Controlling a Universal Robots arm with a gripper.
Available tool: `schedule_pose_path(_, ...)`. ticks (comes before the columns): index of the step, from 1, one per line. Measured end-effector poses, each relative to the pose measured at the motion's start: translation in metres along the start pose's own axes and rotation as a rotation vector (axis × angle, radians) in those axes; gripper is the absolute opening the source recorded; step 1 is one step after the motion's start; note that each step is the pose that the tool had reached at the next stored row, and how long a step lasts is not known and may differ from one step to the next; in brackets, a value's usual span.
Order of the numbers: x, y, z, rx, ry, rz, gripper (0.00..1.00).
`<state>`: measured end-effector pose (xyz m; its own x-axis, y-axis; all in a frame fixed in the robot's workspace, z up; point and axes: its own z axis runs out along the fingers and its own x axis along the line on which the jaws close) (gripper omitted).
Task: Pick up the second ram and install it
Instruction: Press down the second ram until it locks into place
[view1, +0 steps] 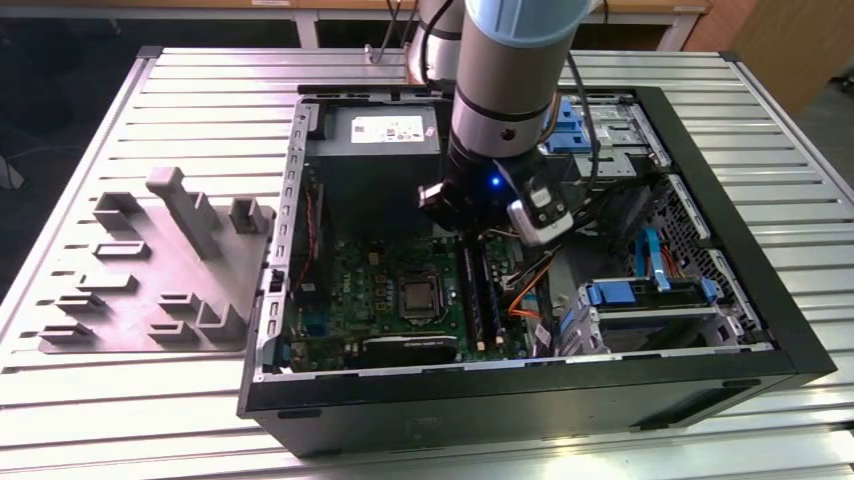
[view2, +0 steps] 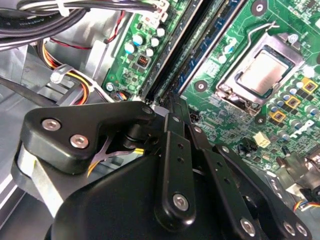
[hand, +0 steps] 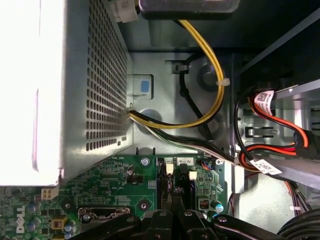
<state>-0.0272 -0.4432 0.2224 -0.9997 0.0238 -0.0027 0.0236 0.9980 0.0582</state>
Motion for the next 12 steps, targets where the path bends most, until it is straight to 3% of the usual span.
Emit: schedule_pose_path(12, 0.0000, -0.0003, 0.0024, 0.0006, 0.0001, 0.000, 0.10)
